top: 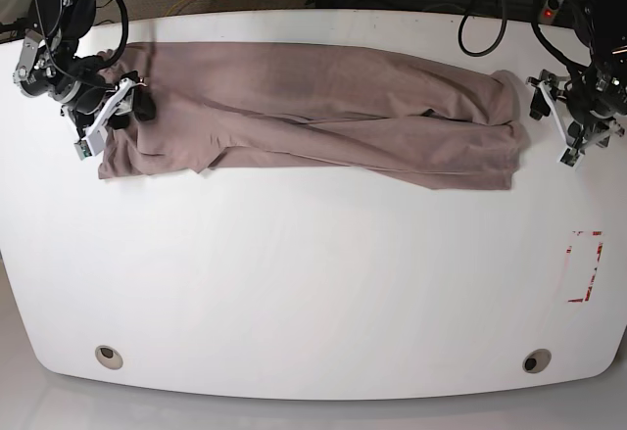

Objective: Fold the T-shirt properly
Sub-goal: 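Release the shirt and regrasp its folded ends with both grippers, then grasp the folded shirt's end with the left gripper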

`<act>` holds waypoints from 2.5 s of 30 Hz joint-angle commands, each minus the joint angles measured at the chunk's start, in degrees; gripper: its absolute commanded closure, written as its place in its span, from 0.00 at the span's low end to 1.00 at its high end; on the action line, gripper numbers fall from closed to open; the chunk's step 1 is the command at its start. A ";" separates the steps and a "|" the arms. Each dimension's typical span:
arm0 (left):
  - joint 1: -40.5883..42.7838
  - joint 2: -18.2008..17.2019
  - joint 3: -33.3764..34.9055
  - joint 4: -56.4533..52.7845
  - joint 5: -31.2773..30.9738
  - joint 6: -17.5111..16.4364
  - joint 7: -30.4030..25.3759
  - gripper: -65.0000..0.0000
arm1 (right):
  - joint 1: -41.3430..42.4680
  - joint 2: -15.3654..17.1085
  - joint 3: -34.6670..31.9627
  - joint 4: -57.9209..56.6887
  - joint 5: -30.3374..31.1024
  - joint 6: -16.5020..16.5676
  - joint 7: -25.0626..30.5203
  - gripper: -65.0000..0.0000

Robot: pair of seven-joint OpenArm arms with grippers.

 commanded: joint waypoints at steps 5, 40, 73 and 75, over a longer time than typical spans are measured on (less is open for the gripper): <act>-2.94 1.19 -0.33 6.34 -0.38 -2.32 -1.01 0.36 | -0.08 0.96 5.80 7.28 1.29 0.58 -2.20 0.47; -7.07 3.56 11.45 -5.53 -0.56 -0.04 -1.19 0.36 | 11.26 -6.08 0.53 -12.94 -18.84 0.97 4.92 0.47; -6.72 10.60 -14.58 -12.21 -33.08 -3.25 13.49 0.22 | 11.08 -7.66 0.53 -12.06 -18.75 0.97 4.83 0.47; -7.07 11.39 -14.05 -12.65 -33.08 -3.25 13.49 0.22 | 11.08 -7.66 0.53 -12.06 -18.75 0.97 4.83 0.47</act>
